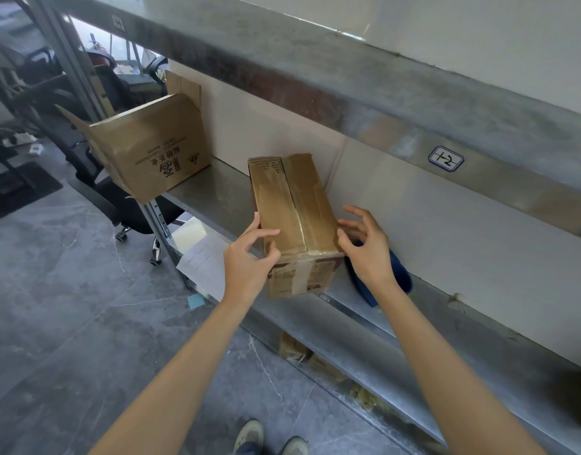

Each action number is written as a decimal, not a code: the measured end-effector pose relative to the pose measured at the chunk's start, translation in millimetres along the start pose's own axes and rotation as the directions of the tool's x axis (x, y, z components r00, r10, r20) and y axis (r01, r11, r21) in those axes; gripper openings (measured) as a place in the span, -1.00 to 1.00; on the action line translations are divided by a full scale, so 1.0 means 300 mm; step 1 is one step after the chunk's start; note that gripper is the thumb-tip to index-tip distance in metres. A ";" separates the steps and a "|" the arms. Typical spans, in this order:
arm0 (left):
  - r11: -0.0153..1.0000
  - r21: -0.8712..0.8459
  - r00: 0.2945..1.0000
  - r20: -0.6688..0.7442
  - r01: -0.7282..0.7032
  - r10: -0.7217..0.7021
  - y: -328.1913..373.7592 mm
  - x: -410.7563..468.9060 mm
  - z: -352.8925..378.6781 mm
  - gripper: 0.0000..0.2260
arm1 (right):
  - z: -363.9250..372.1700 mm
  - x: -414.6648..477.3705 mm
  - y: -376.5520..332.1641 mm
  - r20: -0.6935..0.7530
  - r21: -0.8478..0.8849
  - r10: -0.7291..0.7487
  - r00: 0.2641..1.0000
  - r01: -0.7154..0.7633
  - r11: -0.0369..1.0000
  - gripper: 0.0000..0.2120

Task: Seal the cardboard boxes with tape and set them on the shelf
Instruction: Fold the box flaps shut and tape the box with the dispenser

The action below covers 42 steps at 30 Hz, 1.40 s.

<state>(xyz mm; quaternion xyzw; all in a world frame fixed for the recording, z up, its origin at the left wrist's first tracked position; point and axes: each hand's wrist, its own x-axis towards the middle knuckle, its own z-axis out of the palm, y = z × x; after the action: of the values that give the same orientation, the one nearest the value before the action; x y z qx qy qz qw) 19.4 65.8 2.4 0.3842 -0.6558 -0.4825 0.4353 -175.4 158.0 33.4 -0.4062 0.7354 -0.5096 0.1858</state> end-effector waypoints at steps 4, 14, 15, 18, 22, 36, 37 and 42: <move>0.999 0.039 1.000 0.010 -0.012 0.011 -0.010 -0.008 0.003 -0.76 | 0.026 -0.018 -0.002 -0.017 -0.066 -0.067 0.998 0.065 0.996 -0.58; 0.991 0.134 0.999 0.030 -0.022 0.019 -0.011 0.011 0.020 -0.51 | 0.040 -0.028 -0.021 0.147 -0.318 -0.073 0.986 0.117 0.941 -0.29; 0.991 0.135 0.999 0.025 -0.023 0.020 -0.013 0.011 0.023 -0.53 | 0.047 -0.029 -0.016 0.153 -0.326 -0.078 0.985 0.124 0.937 -0.31; 0.992 0.129 1.000 0.006 -0.001 0.001 -0.013 0.013 0.034 -0.59 | 0.053 -0.029 -0.008 0.135 -0.316 -0.076 0.988 0.116 0.942 -0.36; 0.995 0.094 1.000 0.011 0.024 -0.025 -0.006 0.007 0.044 -0.65 | 0.066 -0.041 -0.017 0.097 -0.307 -0.058 0.994 0.085 0.948 -0.31; 0.995 0.096 0.987 0.161 0.000 -0.015 -0.015 0.044 -0.015 -0.75 | 0.004 -0.024 -0.008 0.175 -0.036 -0.001 0.985 0.007 0.999 -0.43; 0.996 0.091 0.986 0.166 -0.005 -0.010 -0.014 0.043 -0.019 -0.74 | -0.005 -0.026 -0.009 0.186 -0.031 0.006 0.983 -0.001 1.000 -0.40; 0.994 0.097 0.974 0.227 -0.045 0.022 -0.006 0.032 -0.041 -0.50 | -0.029 -0.030 0.008 0.259 -0.102 -0.031 0.965 0.059 0.993 -0.38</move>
<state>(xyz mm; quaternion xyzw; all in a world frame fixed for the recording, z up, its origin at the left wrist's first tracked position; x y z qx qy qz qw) 27.9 52.9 4.3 0.3373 -0.7311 -0.4816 0.3460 -176.8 170.6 33.6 -0.4949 0.7225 -0.4157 0.2455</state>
